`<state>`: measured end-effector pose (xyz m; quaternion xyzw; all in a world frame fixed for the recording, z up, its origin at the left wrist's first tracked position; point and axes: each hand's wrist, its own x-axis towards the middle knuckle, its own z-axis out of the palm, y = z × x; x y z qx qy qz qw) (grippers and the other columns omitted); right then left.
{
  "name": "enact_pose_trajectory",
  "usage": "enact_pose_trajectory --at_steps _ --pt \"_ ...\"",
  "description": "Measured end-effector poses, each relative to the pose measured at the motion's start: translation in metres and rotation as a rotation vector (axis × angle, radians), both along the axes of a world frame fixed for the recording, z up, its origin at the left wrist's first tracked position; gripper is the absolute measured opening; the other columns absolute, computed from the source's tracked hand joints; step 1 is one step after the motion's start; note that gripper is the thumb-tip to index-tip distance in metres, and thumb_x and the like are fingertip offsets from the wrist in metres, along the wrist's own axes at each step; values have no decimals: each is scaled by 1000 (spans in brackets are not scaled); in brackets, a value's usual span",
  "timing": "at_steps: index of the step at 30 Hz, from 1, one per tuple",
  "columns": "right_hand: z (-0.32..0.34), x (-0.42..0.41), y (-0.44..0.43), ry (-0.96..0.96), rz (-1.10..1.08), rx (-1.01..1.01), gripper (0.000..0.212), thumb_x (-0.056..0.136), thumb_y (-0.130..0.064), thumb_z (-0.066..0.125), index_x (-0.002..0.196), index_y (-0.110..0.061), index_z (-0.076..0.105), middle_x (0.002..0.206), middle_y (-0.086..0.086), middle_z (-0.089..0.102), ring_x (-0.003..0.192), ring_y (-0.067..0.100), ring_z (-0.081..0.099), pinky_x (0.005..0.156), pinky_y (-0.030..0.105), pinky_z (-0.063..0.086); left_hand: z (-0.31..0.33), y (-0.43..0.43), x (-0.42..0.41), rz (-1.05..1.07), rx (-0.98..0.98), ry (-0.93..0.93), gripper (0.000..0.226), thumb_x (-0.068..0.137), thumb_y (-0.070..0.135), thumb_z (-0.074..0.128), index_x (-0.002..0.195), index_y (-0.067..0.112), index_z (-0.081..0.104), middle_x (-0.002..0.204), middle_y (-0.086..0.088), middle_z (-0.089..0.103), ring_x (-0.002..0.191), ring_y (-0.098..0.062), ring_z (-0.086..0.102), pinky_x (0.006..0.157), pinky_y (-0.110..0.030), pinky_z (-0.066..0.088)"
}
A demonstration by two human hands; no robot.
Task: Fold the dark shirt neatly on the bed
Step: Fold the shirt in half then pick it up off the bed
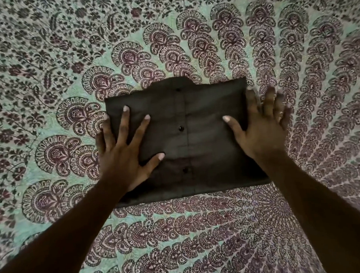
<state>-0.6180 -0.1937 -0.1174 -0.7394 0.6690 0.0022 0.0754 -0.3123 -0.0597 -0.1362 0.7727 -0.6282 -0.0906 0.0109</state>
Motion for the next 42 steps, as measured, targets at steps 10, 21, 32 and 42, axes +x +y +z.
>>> enact_pose_trajectory --at_steps 10,21,32,42 --pt "-5 113 87 -476 658 59 56 89 0 60 144 0 53 154 17 50 146 32 44 126 44 29 27 21 -13 398 -145 383 79 85 45 72 155 34 35 168 -1 23 149 -40 30 114 -65 30" --pt "81 215 76 -236 221 438 78 93 -76 48 124 -7 65 130 21 62 123 40 57 98 41 47 53 74 -31 769 -116 908 34 76 24 86 105 10 76 98 -6 77 90 -25 72 79 -35 59" --pt "89 211 70 -207 132 437 47 92 -23 73 129 1 54 132 24 56 120 44 60 94 42 52 62 98 -70 634 -42 1792 44 83 11 71 125 20 59 119 -7 68 95 -12 69 68 -26 58" --pt "185 126 130 -1016 62 558 39 74 1 88 109 -10 75 99 -6 80 94 10 76 77 28 62 71 165 -31 925 -153 1781 33 111 32 38 128 19 64 121 -4 76 117 -26 69 92 -44 54"
